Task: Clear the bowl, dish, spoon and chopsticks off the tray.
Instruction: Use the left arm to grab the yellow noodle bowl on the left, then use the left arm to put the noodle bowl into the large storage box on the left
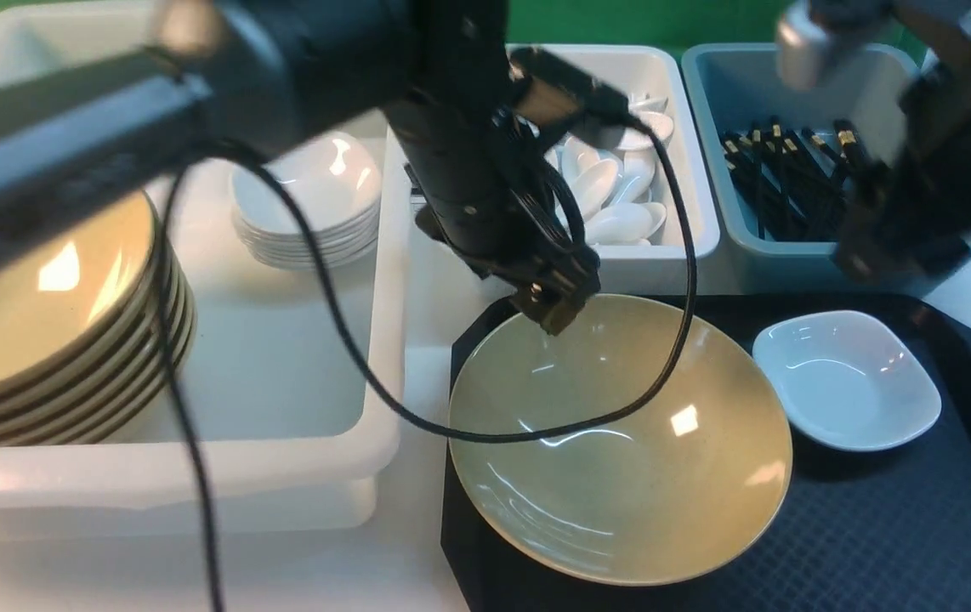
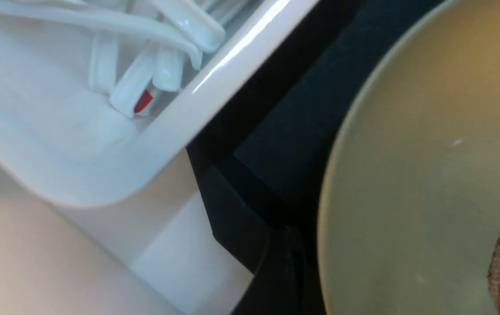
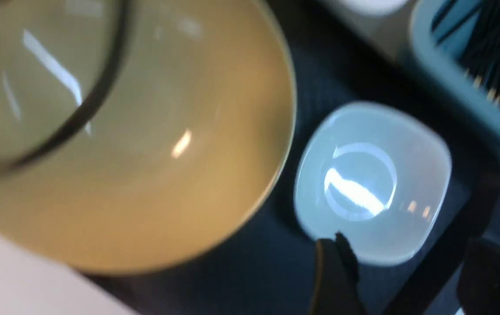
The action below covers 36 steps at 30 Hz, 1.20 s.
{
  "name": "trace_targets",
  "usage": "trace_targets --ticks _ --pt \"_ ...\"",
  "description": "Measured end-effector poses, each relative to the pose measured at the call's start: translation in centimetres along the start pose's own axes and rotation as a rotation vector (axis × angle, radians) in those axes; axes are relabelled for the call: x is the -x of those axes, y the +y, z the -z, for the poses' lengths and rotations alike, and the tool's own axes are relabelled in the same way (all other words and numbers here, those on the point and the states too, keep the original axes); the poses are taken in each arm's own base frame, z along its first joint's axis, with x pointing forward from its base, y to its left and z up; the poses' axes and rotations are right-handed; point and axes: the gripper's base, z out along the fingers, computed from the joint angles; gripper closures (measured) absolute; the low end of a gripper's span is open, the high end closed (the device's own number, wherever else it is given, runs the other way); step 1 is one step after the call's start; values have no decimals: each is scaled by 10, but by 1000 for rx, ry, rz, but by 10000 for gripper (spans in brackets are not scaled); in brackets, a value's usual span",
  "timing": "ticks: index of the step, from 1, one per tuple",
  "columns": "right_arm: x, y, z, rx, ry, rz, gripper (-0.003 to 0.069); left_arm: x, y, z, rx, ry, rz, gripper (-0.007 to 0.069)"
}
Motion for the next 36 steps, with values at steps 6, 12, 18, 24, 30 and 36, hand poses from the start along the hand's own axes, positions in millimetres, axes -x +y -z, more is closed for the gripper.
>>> trace_targets --ticks 6,12,18,24,30,36 --pt "-30 5 8 0 -4 1 264 0 3 -44 -15 86 1 172" --pt "-35 5 15 -7 -39 0 272 0 1 -57 -41 107 15 513" --pt "-34 5 16 -8 -50 5 402 9 -7 -22 -117 42 54 608" --pt "-22 13 26 46 -153 77 622 3 9 75 -163 -179 138 615" --pt "6 49 64 116 -328 260 625 -52 66 185 -126 -402 353 619" --pt "15 85 88 185 -455 431 625 -159 127 247 82 -525 733 618"
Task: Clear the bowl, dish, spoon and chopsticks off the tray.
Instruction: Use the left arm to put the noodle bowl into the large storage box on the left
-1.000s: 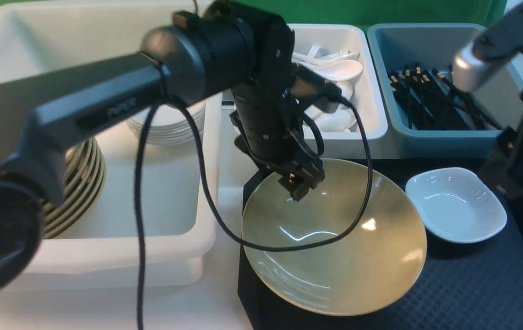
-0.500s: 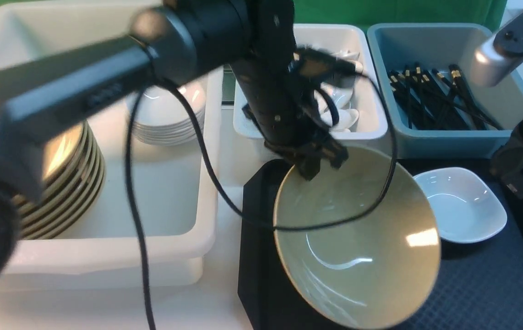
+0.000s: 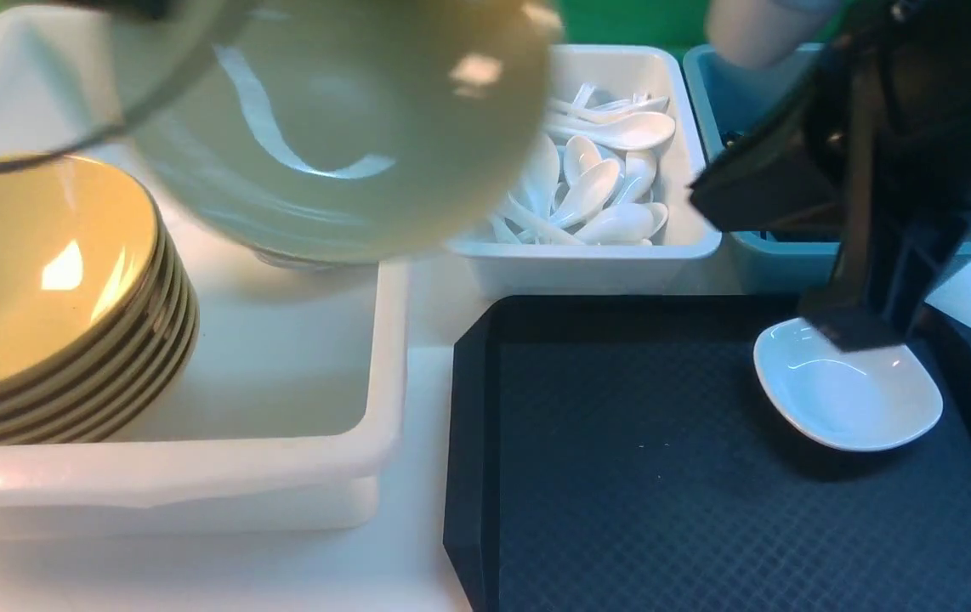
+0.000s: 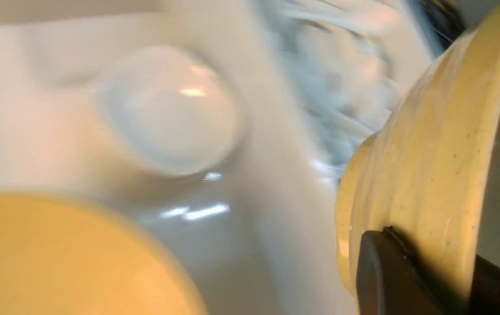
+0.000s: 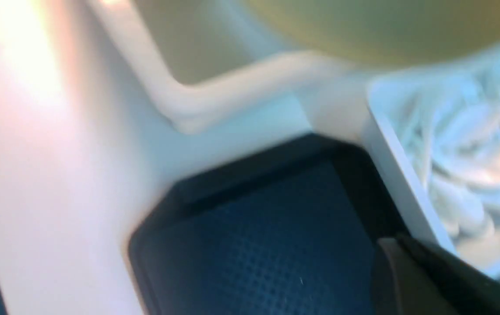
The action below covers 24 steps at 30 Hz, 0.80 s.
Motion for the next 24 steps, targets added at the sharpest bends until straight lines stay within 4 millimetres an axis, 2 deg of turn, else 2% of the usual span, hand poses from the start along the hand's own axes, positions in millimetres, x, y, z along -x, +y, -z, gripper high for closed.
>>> trace_targets --ticks 2,4,6,9,11,16,21,24 --pt "2 3 1 5 -15 20 625 -13 33 23 94 -53 123 618" --pt "3 2 -1 2 -14 33 625 -26 59 37 163 -91 233 618" --pt "3 1 -3 -10 -4 44 625 -45 87 41 218 -102 360 618" --pt "3 -1 -4 -28 1 54 625 -65 113 34 256 -97 473 618" --pt "3 -1 -4 -32 -4 56 625 -77 125 25 277 -96 518 618" --pt "3 -1 -4 -35 -5 69 625 -100 142 0 303 -107 568 618" --pt "3 -1 -4 -36 -5 84 625 -115 151 -11 357 -98 572 587" --pt "3 -1 -5 -36 -2 88 625 -119 153 -12 385 -74 532 463"
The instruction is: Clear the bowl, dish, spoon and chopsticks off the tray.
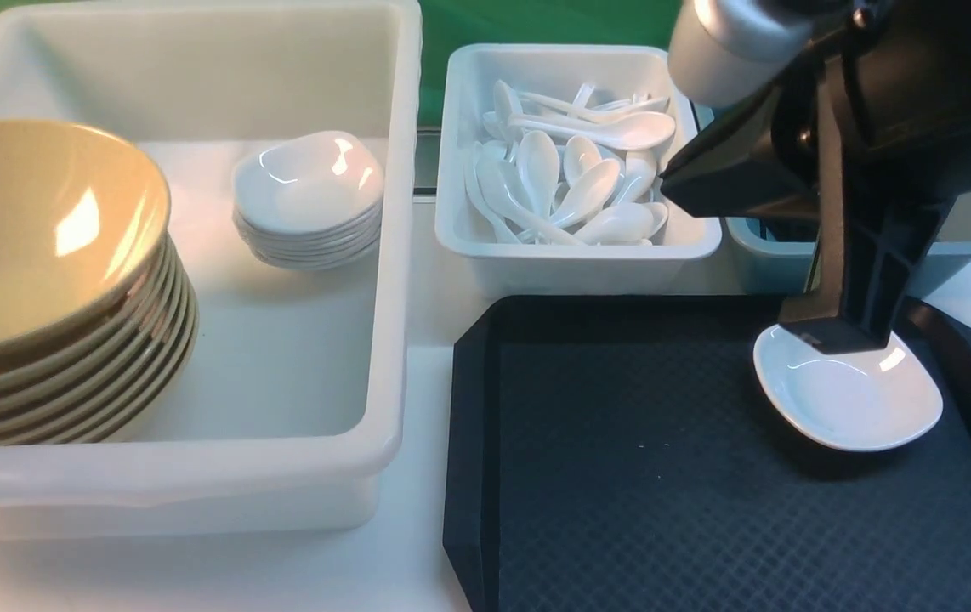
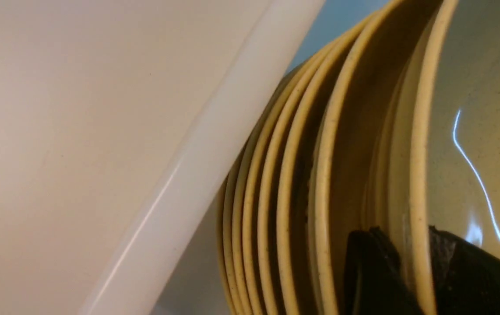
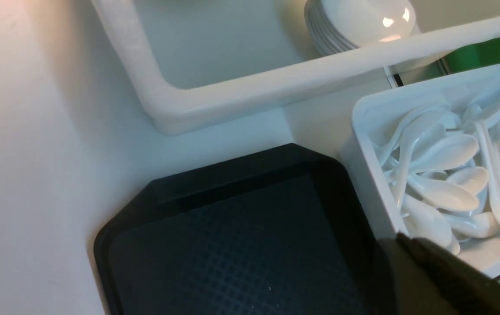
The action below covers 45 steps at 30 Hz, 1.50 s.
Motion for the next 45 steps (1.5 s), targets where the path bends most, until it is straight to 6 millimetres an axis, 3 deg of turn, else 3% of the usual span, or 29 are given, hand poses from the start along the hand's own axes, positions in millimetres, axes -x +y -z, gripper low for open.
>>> trace_targets --ticks 1,5,11,12,18,21,24,27,28,29,31,35,36,38,39,40,42,45 --pt "0 0 0 0 0 0 625 0 0 0 0 -2 -1 453" --pt "0 0 -3 3 7 10 625 -2 -1 2 2 10 -22 198" --pt "0 0 -4 4 9 15 625 -4 1 13 70 51 -88 -31" --pt "0 0 -4 4 9 15 625 -3 1 14 73 50 -91 -32" --pt "0 0 -7 1 18 23 625 13 -24 69 92 -67 -142 -34" --pt "-1 -4 -7 -36 32 15 625 11 -59 95 5 -114 -234 -27" --pt "-3 -9 -6 -99 54 -18 625 -7 -107 101 -175 -79 -392 -6" --pt "-11 -20 -6 -151 101 -99 625 -37 -162 87 -348 25 -559 36" --pt "-12 -21 -6 -156 106 -115 625 -40 -165 88 -356 30 -577 36" --pt "-20 -29 -5 -174 157 -183 625 -58 -193 75 -397 74 -663 46" --pt "-28 -34 -6 -190 198 -232 625 -72 -214 60 -408 103 -717 50" --pt "-77 -50 -18 -237 410 -400 624 -139 -284 14 -447 211 -936 55" --pt "-81 -49 -20 -236 424 -406 624 -142 -289 10 -448 218 -944 55" --pt "-107 -49 -22 -250 498 -474 624 -168 -315 -2 -482 252 -1009 55" --pt "-128 -46 -20 -264 544 -527 624 -187 -338 -17 -505 284 -1051 55" --pt "-131 -46 -19 -270 549 -539 624 -191 -341 -17 -512 288 -1059 55" --pt "-155 -36 -5 -301 574 -605 624 -217 -368 -36 -552 335 -1102 55" --pt "-172 -20 10 -327 547 -661 624 -244 -395 -64 -598 386 -1120 55"
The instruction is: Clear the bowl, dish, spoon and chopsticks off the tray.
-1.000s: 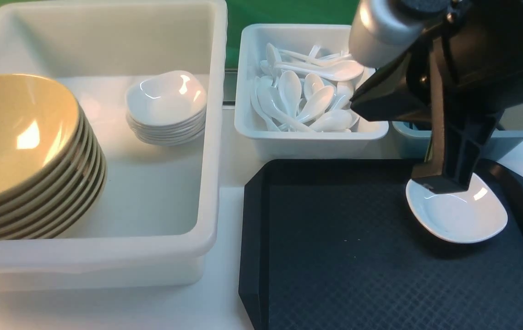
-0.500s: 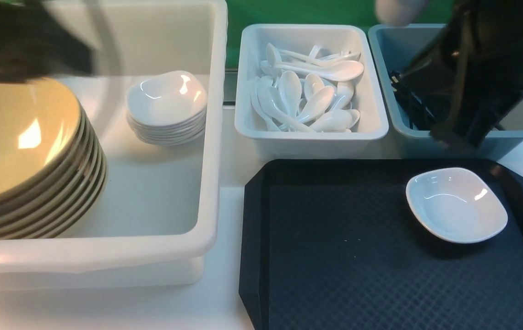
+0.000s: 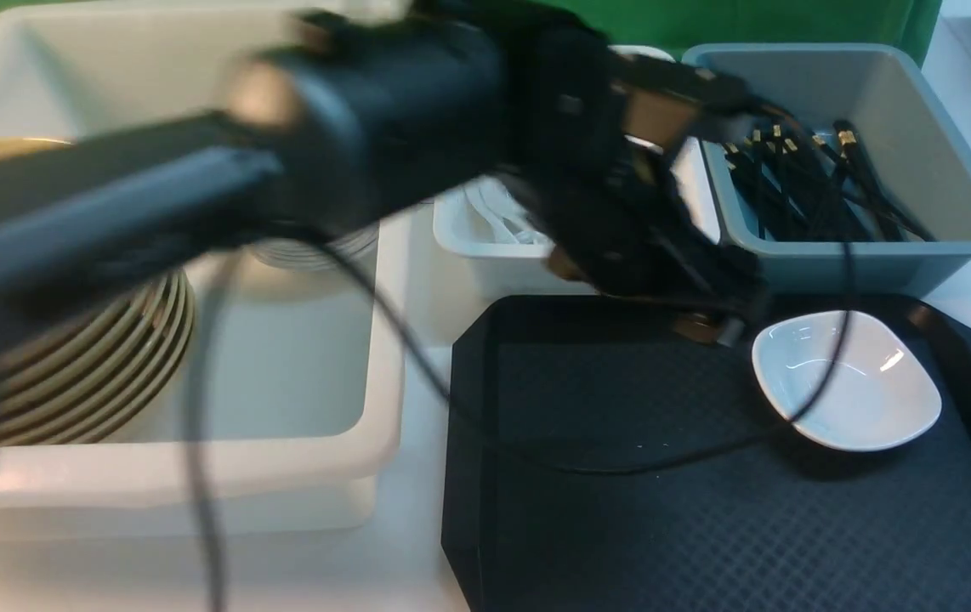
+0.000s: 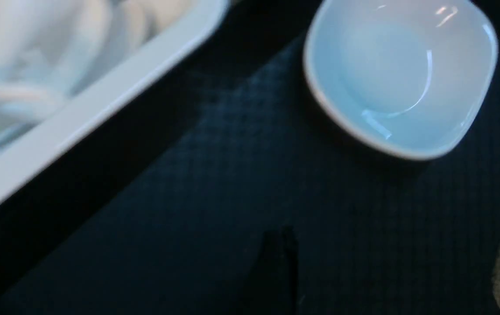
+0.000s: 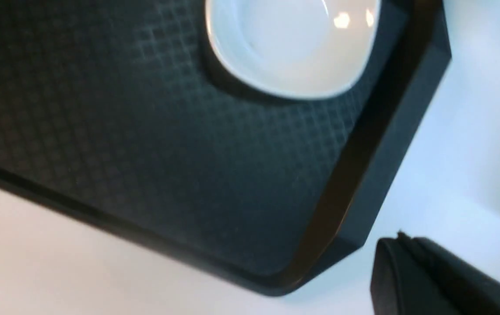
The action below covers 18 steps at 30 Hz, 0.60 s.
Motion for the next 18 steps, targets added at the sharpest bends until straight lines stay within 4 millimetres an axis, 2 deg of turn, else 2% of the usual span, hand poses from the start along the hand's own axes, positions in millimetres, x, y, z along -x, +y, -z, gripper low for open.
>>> trace_targets --ticks 1,3,7,10,14,18 --pt "-6 1 2 6 -10 -6 624 2 -3 -9 -15 2 1 55" --pt "-21 2 6 21 -31 -15 624 8 -6 -40 -45 4 3 55" --pt "-41 3 12 28 -53 -19 624 12 -3 -91 -68 3 35 55" --pt "-48 2 18 26 -81 -27 624 12 1 -123 -72 -5 51 55" --pt "-52 2 21 26 -98 -18 624 14 4 -148 -82 -18 70 57" --pt "-53 2 22 25 -99 -12 624 17 4 -156 -86 -37 82 81"
